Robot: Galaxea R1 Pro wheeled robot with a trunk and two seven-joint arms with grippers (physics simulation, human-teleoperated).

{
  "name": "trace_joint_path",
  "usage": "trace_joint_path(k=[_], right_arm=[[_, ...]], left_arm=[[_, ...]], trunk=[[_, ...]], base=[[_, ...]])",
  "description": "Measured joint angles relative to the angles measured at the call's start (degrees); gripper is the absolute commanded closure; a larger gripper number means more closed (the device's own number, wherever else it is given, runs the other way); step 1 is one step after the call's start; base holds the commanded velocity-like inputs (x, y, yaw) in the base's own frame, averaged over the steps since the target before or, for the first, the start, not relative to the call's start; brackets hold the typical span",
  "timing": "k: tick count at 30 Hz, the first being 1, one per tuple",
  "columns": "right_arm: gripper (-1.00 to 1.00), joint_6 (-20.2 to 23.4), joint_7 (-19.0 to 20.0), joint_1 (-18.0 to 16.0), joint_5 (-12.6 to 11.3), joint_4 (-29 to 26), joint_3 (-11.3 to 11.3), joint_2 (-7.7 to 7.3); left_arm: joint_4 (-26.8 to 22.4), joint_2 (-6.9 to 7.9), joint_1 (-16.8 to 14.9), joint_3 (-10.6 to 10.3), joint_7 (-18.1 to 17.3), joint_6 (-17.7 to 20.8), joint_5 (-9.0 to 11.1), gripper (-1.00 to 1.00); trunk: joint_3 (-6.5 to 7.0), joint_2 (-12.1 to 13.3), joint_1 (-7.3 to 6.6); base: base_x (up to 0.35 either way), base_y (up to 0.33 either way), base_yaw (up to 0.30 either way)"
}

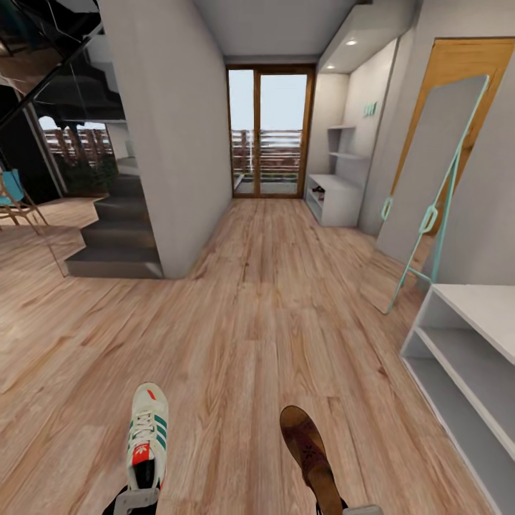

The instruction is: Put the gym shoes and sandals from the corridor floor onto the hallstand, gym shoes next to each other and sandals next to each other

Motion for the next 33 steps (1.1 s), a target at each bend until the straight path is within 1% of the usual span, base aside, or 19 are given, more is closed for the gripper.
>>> trace_joint_path(k=[15, 19, 22, 26, 33], right_arm=[[1.00, -0.2, -0.2, 0.0, 0.0, 0.4, -0.1, 0.02], [1.00, -1.5, -0.3, 0.0, 0.0, 0.6, -0.1, -0.01], [1.00, -4.3, -0.4, 0.0, -0.1, 2.9, -0.2, 0.06], [1.00, -5.3, -0.3, 0.0, 0.0, 5.3, 0.0, 0.31], [1.00, -5.5, -0.2, 0.0, -0.1, 7.3, -0.1, 0.54]], left_arm=[[0.0, 0.00, 0.0, -0.1, 0.0, 0.0, 0.0, 1.00], [0.0, 0.00, 0.0, 0.0, 0.0, -0.1, 0.0, 1.00], [0.0, 0.00, 0.0, -0.1, 0.0, 0.0, 0.0, 1.00], [0.0, 0.00, 0.0, -0.1, 0.0, -0.1, 0.0, 1.00], [0.0, 0.00, 0.0, 0.0, 0.0, -0.1, 0.0, 1.00]], trunk=[[0.00, 0.0, 0.00], [0.00, 0.0, 0.00], [0.00, 0.0, 0.00], [0.00, 0.0, 0.00], [0.00, 0.0, 0.00]], base=[[0.340, 0.000, 0.000], [0.340, 0.000, 0.000], [0.340, 0.000, 0.000], [0.340, 0.000, 0.000], [0.340, 0.000, 0.000]])
